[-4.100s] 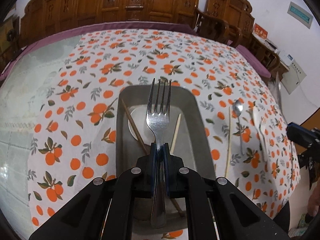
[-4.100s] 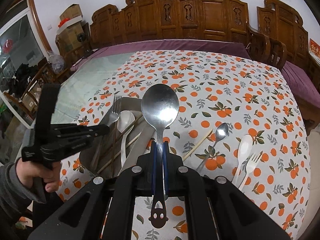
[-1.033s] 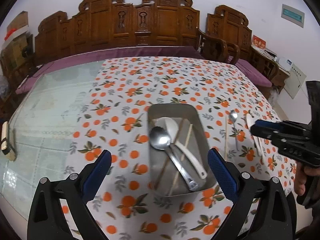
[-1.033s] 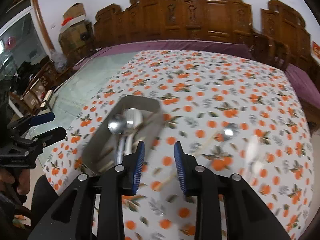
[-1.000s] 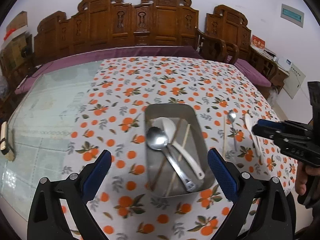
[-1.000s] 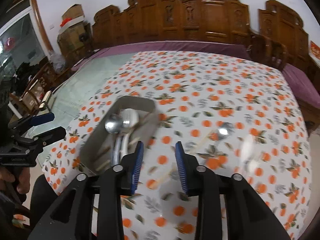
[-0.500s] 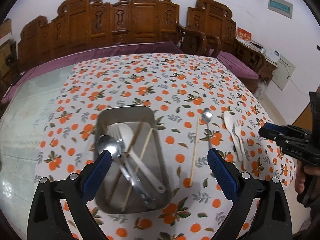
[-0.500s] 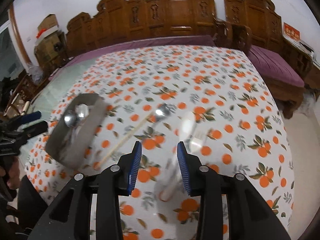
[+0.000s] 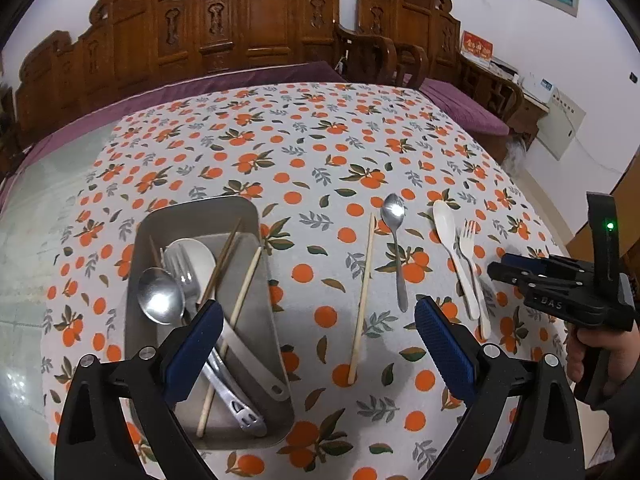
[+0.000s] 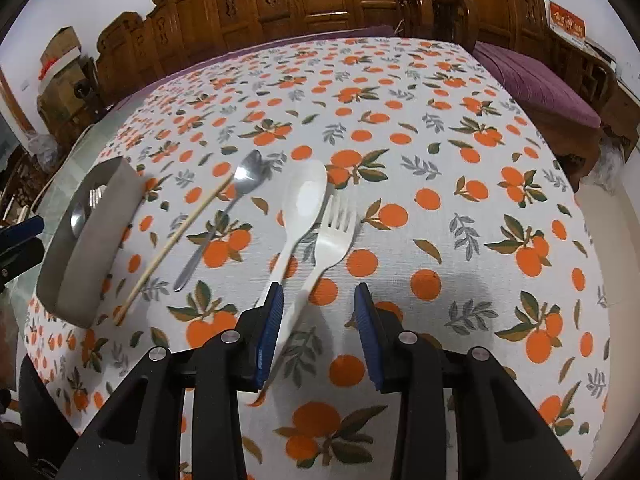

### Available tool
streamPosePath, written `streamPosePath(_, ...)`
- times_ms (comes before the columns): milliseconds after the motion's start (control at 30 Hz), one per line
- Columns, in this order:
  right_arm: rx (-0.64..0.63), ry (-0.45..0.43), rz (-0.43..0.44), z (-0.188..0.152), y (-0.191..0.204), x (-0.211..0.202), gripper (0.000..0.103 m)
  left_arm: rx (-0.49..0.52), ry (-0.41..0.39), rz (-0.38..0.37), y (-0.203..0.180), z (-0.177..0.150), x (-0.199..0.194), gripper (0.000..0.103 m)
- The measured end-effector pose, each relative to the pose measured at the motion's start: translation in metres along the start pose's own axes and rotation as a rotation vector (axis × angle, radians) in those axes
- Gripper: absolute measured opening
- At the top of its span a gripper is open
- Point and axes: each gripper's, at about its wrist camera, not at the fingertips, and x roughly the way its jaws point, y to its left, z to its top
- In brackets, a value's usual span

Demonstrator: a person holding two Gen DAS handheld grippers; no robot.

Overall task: Organize utensils
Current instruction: 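Move both open tools back toward the remaining utensils on the cloth, then grasp the white plastic fork with the right tool while the left tool grasps a wooden chopstick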

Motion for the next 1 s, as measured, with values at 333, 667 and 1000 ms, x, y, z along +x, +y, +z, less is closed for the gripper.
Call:
streamPosePath(333,-0.009,0.013,-0.038,0.020,-0.005,0.034,0.039,0.014,0.044,0.000,-0.010,0.005,0.025,0.093)
streamPosePath(667,-0.076,-0.011,-0.068,0.028,0.001,0.042,0.025,0.017,0.066,-0.026,-0.016,0.014,0.041,0.093)
streamPosePath(1000,-0.058,-0.020,-0.005,0.017,0.000,0.026,0.004,0.081,0.113,-0.001,-0.033,0.013,0.066,0.093)
